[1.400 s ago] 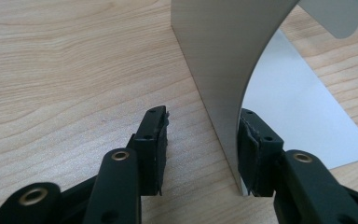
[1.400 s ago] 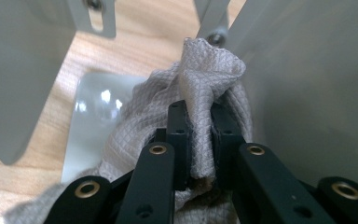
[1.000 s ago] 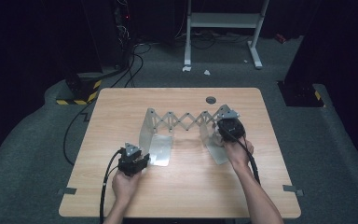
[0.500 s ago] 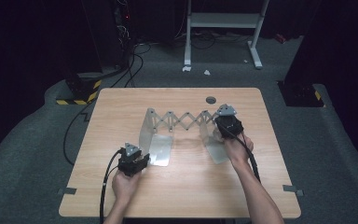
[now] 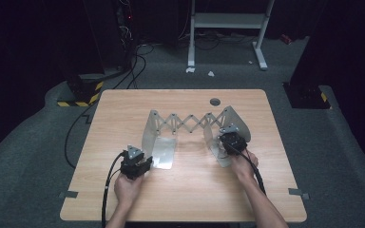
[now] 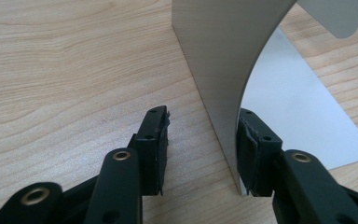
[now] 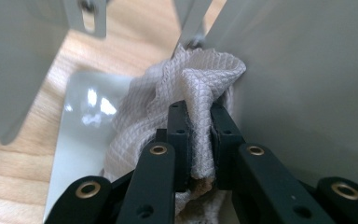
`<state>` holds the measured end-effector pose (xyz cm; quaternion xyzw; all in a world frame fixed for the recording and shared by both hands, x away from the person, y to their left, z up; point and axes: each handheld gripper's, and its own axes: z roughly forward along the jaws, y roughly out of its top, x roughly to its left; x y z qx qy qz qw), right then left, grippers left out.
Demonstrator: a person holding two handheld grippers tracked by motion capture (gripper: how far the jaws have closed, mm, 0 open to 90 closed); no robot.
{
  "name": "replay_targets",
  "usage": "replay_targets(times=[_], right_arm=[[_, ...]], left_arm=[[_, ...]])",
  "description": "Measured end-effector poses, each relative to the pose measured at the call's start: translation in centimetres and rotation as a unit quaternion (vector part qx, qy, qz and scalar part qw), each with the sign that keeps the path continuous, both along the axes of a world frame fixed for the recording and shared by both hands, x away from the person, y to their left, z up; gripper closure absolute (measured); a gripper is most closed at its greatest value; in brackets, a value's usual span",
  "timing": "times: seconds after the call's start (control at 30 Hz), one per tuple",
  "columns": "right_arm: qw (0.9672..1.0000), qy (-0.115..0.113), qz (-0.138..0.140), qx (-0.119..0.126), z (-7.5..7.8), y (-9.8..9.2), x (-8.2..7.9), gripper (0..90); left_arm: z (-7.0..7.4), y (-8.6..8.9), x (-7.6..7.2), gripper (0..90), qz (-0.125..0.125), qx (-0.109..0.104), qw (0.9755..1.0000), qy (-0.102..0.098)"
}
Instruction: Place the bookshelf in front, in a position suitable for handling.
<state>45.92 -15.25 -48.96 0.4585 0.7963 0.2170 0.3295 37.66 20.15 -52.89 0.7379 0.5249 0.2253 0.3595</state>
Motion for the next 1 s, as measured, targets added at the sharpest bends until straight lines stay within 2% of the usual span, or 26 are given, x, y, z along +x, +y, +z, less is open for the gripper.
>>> replay_targets(times=[0.13,0.23,0.33,0.43,0.5,0.63,0.73,0.8,0.93,1.0], right_arm=[[0.9995,-0.031,0.005,0.005,2.7,-0.6,-0.9,82.0],[0.9979,-0.064,0.008,0.009,5.9,-1.0,-1.5,82.0],[0.9965,-0.082,0.01,0.014,8.3,-1.3,-1.6,81.9],[0.9957,-0.092,0.01,0.013,9.5,-1.2,-1.4,81.9],[0.9954,-0.094,0.011,0.012,9.7,-1.0,-1.3,81.9],[0.9957,-0.092,0.014,0.008,8.7,-0.8,-1.1,82.0],[0.997,-0.076,0.014,0.004,7.3,-0.9,-1.1,82.1],[0.9981,-0.059,0.017,-0.007,5.6,-1.0,-1.3,82.1],[0.9995,-0.023,0.014,-0.015,2.2,-1.4,-1.5,82.2],[0.9997,-0.012,0.014,-0.016,0.8,-1.7,-1.7,82.1]], left_arm=[[0.0,0.0,0.0,57.3,0.0,0.0,1.0,0.0],[0.0,0.0,0.0,57.3,0.0,0.0,1.0,0.0],[0.0,0.0,0.0,57.3,-0.001,0.0,1.0,0.0],[0.0,0.0,0.0,57.4,-0.001,0.0,1.0,0.0],[0.0,0.0,0.0,57.4,-0.001,0.0,1.0,0.0],[0.0,0.0,0.0,57.4,-0.001,0.0,1.0,0.0],[0.0,0.0,0.0,57.4,-0.001,0.0,1.0,0.0],[0.0,0.0,0.0,57.4,-0.001,0.0,1.0,0.0],[0.0,0.0,0.0,57.4,0.0,0.0,1.0,0.0],[0.0,0.0,0.0,57.4,0.0,0.0,1.0,0.0]])
